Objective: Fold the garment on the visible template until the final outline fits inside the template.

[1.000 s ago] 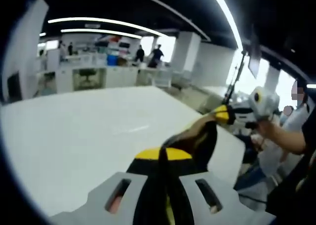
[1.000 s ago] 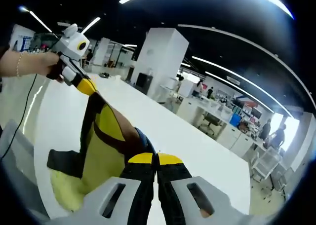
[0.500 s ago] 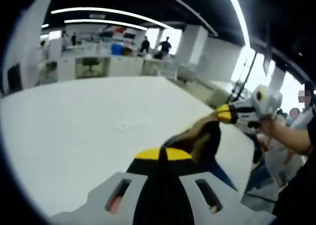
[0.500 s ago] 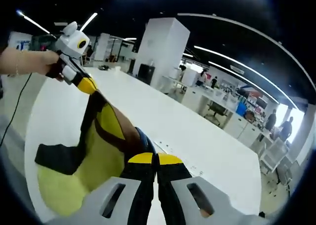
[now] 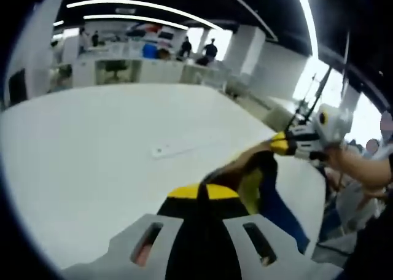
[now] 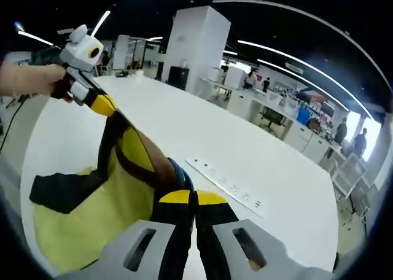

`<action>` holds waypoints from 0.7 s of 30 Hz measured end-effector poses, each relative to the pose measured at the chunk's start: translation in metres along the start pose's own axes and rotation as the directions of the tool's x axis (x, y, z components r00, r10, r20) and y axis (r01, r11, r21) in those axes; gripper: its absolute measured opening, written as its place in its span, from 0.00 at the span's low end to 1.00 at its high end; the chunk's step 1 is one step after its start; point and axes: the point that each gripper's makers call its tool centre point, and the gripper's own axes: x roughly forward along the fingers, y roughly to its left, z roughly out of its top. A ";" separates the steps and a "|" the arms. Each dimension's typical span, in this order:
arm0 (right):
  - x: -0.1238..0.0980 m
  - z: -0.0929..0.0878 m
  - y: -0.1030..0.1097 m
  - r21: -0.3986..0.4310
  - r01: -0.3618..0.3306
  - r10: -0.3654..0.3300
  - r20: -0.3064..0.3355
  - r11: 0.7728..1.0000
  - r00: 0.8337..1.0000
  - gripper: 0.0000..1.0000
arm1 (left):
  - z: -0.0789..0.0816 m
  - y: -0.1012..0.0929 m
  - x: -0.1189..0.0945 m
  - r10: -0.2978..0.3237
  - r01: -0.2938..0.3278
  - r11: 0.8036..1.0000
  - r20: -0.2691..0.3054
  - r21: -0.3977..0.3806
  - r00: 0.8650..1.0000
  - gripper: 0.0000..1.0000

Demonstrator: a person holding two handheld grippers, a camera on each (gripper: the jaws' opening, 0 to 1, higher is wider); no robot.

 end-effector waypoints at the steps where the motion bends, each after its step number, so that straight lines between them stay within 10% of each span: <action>1: 0.002 -0.002 0.000 0.007 -0.002 0.002 -0.004 1.000 1.000 0.01 | -0.002 0.003 0.004 0.003 -0.003 1.000 -0.004 -0.012 1.000 0.00; 13: 0.055 -0.043 -0.011 0.299 -0.041 0.058 -0.051 0.954 0.997 0.01 | -0.024 0.042 0.053 0.061 -0.069 0.978 -0.042 -0.199 0.997 0.00; 21: 0.073 -0.061 -0.021 0.352 -0.033 0.064 -0.078 0.935 0.995 0.01 | -0.030 0.048 0.077 0.079 -0.091 0.972 -0.063 -0.218 0.995 0.00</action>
